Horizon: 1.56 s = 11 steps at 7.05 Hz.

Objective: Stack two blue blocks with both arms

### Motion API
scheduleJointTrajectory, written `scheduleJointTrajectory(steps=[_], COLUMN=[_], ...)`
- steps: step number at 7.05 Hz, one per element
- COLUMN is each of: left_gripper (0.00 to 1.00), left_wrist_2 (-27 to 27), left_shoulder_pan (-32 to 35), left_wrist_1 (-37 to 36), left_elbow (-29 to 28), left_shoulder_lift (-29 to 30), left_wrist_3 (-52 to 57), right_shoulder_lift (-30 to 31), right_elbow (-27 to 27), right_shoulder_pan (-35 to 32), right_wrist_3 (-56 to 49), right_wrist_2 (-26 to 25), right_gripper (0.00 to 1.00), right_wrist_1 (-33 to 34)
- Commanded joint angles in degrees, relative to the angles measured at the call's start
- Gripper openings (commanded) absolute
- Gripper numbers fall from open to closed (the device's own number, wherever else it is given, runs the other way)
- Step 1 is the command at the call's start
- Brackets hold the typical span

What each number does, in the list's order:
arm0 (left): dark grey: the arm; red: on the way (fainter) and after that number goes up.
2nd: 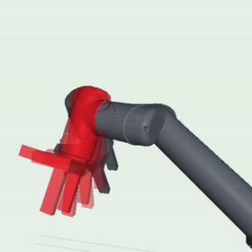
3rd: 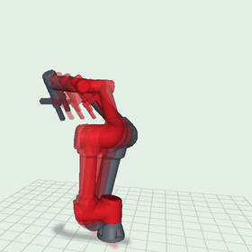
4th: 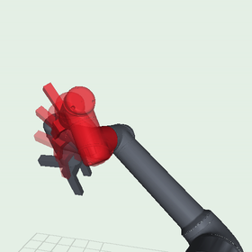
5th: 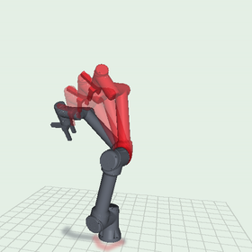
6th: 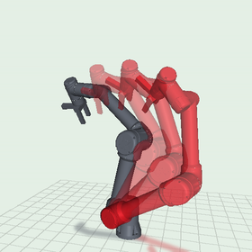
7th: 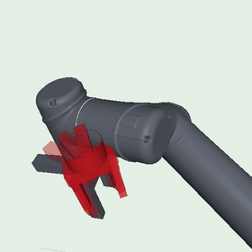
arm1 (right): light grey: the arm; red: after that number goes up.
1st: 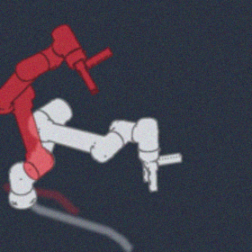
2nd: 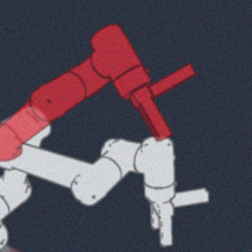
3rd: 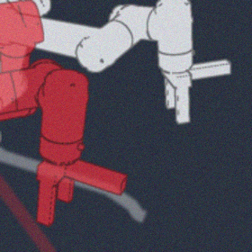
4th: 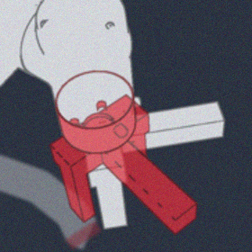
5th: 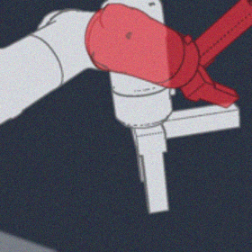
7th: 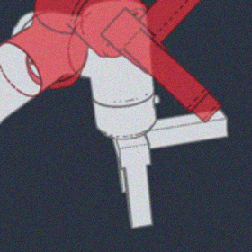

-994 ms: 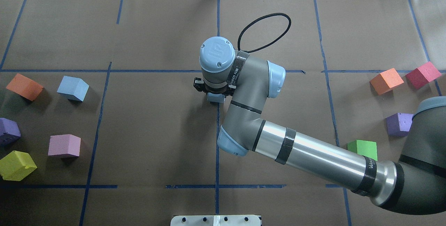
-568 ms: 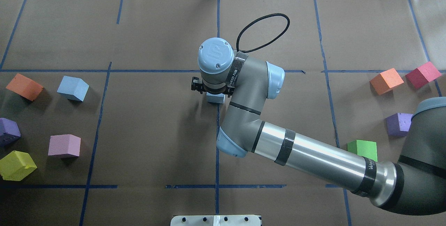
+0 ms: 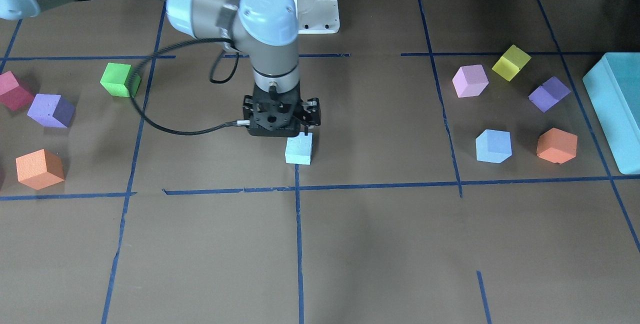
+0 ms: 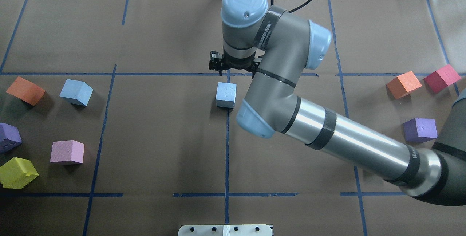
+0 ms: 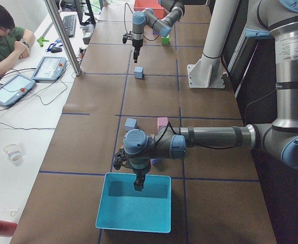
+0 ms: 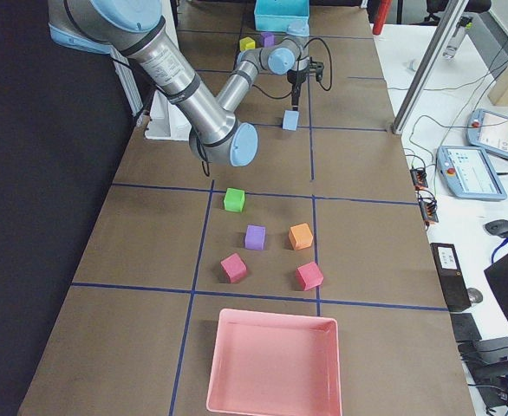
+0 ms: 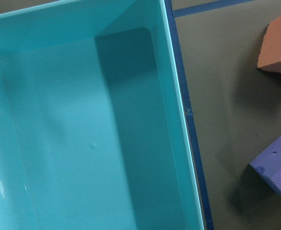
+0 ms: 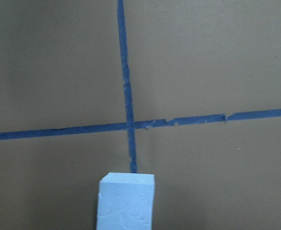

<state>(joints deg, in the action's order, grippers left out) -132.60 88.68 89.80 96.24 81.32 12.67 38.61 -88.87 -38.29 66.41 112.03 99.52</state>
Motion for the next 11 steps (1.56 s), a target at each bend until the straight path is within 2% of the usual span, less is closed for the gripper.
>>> scheduleJointTrajectory(steps=[1,2,4,7,9,11], left_gripper=[1.00,1.00,1.00,1.00,1.00,1.00], left_wrist_2=[0.2,0.6,0.3,0.1,-0.3,-5.5], left_shoulder_pan=[0.0,0.0,-0.1,-0.2,-0.3,-0.3], left_wrist_1=[-0.1,-0.1,0.0,1.7,5.3,5.6], left_elbow=[0.1,0.0,0.1,-0.1,-0.7,-0.8], left_shoulder_lift=[0.2,0.2,0.7,5.4,7.9,7.9], left_wrist_3=[0.0,-0.1,-0.7,-0.5,-0.5,-0.5], right_shoulder_lift=[9.7,16.1,27.9,44.1,54.9,64.8], right_elbow=[-9.4,-12.5,-17.1,-18.0,-17.9,-17.9], right_shoulder_pan=[-9.7,-14.6,-23.6,-35.7,-42.1,-46.8], right_wrist_3=[-15.3,-24.9,-42.8,-67.7,-75.8,-76.5], right_wrist_2=[7.3,9.1,16.0,19.2,20.0,20.1], right_gripper=[1.00,1.00,1.00,1.00,1.00,1.00], right_wrist_1=[5.6,5.5,5.1,2.0,-5.1,-13.3])
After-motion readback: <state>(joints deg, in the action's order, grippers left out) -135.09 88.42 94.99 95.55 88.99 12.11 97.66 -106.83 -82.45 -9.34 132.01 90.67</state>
